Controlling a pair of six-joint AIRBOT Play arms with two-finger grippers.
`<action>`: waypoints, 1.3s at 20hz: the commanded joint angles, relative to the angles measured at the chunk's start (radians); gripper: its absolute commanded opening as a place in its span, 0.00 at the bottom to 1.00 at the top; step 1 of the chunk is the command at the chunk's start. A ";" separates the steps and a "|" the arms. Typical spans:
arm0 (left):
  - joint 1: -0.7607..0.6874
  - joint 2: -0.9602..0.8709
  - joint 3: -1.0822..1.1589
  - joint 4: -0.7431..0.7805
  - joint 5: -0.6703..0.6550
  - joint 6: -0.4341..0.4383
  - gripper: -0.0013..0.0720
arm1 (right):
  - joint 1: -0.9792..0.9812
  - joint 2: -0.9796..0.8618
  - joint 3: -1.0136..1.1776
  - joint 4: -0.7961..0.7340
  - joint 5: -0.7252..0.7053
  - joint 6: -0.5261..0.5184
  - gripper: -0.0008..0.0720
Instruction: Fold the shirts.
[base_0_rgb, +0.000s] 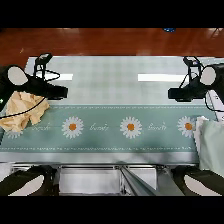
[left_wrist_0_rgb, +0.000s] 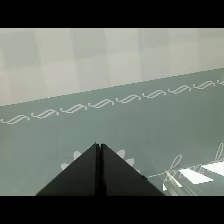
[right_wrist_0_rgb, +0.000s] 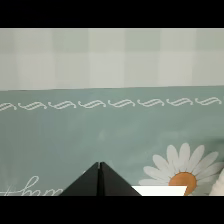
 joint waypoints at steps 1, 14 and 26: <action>0.000 -0.001 0.000 0.000 0.000 0.000 0.05 | 0.001 0.000 0.000 0.000 0.000 0.001 0.04; 0.000 -0.001 0.000 -0.003 0.018 0.000 0.05 | 0.001 0.000 0.000 0.000 -0.027 0.001 0.04; 0.323 0.008 0.121 0.542 0.014 -0.333 0.70 | 0.002 0.000 0.000 0.075 -0.133 -0.095 0.58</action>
